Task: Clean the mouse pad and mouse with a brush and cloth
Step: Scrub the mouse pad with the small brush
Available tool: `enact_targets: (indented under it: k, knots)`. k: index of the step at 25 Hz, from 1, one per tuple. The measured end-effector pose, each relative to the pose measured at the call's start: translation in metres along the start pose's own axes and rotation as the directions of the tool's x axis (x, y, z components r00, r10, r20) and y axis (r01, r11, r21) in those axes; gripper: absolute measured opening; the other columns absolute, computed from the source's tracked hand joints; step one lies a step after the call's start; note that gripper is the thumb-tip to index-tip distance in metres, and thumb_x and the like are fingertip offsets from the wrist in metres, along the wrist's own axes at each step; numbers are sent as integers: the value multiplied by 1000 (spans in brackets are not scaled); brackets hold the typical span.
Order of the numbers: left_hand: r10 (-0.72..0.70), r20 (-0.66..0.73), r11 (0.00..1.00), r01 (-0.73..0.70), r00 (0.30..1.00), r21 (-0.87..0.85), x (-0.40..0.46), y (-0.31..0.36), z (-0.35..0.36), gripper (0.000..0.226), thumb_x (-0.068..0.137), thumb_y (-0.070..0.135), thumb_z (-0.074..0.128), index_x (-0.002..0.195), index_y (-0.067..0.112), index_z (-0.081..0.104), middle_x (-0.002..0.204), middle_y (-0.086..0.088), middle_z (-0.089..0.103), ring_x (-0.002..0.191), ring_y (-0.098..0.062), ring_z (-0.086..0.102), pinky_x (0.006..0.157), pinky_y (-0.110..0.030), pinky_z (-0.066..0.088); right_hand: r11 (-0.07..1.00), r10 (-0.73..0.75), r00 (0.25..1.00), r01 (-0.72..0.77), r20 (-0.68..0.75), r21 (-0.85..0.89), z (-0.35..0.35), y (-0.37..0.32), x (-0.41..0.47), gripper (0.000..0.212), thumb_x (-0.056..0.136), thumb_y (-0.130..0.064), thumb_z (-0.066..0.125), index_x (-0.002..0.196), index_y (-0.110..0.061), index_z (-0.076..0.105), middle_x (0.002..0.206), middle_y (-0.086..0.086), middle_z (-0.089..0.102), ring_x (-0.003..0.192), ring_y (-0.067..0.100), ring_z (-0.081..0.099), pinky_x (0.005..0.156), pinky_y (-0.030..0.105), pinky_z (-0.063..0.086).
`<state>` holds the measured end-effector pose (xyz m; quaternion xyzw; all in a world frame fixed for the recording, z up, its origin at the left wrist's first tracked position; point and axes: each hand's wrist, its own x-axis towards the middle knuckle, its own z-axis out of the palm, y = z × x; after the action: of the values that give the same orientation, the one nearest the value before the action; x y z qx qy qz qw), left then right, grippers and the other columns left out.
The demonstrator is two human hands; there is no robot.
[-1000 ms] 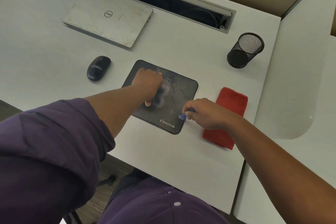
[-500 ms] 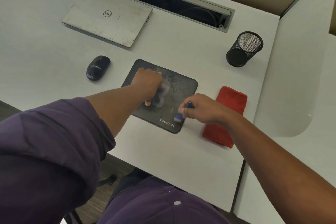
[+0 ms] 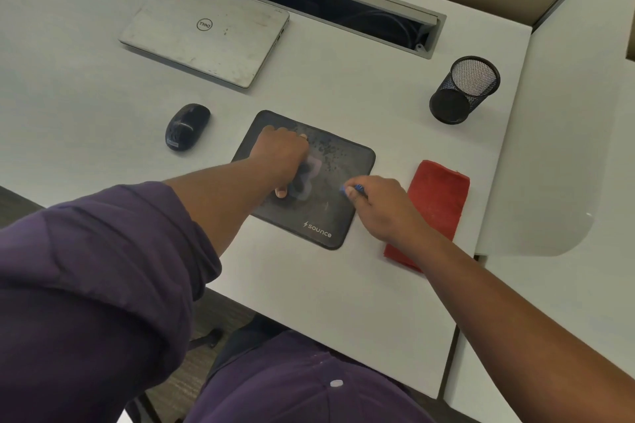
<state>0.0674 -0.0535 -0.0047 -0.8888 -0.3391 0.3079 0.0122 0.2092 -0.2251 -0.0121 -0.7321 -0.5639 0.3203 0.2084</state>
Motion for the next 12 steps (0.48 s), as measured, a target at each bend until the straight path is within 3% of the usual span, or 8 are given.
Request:
enact_targets:
  k: [2, 4, 6, 8, 9, 11, 12]
  knots:
    - [-2, 8, 1000, 2, 1000, -1, -1, 1, -2, 92, 47, 28, 97, 127, 14, 53, 89, 2, 62, 95, -23, 59, 72, -34, 32, 993, 40, 988, -56, 151, 101, 10, 2, -5, 17, 94, -26, 55, 87, -20, 70, 80, -12, 73, 79, 10, 65, 72, 31, 48]
    - [-3, 10, 1000, 3, 1000, 9, -2, 1, -3, 92, 45, 30, 98, 125, 14, 54, 79, 4, 54, 92, -23, 59, 70, -34, 32, 956, 57, 995, -77, 76, 284, 13, -2, -10, 17, 91, -28, 54, 83, -23, 69, 71, -21, 68, 68, 2, 60, 66, 21, 46]
    - [3, 3, 1000, -3, 1000, 30, -2, 1, -3, 90, 44, 31, 98, 121, 14, 56, 75, 4, 53, 93, -23, 61, 69, -33, 32, 961, 33, 993, 0, -115, 276, 15, -2, -10, 20, 97, -28, 55, 95, -24, 74, 82, -23, 69, 76, -3, 59, 71, 13, 43]
    - [23, -1, 999, -23, 1000, 44, -2, 0, -4, 82, 43, 30, 98, 115, 15, 60, 68, 6, 46, 88, -22, 59, 68, -33, 32, 983, 51, 996, -37, -73, 181, 17, -5, -9, 21, 100, -25, 56, 109, -20, 75, 106, -11, 73, 97, 5, 63, 86, 21, 46]
    - [32, -3, 999, -32, 999, 43, -2, -1, -4, 79, 43, 29, 98, 111, 15, 61, 66, 6, 43, 84, -22, 57, 68, -33, 32, 982, 81, 997, -83, 20, 171, 19, -4, -8, 18, 99, -24, 58, 104, -23, 75, 106, -9, 74, 98, 8, 65, 86, 24, 48]
    - [46, -8, 998, -46, 999, 40, -2, -3, -3, 78, 43, 31, 98, 109, 15, 62, 66, 6, 43, 79, -23, 53, 68, -33, 32, 961, 118, 984, -147, 134, 233, 19, -8, -7, 17, 94, -24, 59, 83, -28, 71, 83, -17, 72, 78, 6, 64, 69, 20, 47]
    - [56, -20, 998, -55, 998, 40, -2, -5, -1, 81, 43, 33, 98, 113, 14, 61, 68, 5, 46, 80, -23, 55, 68, -33, 32, 946, 123, 988, -144, 90, 289, 18, -9, -7, 17, 93, -25, 58, 80, -27, 68, 73, -18, 69, 68, 4, 59, 62, 18, 43]
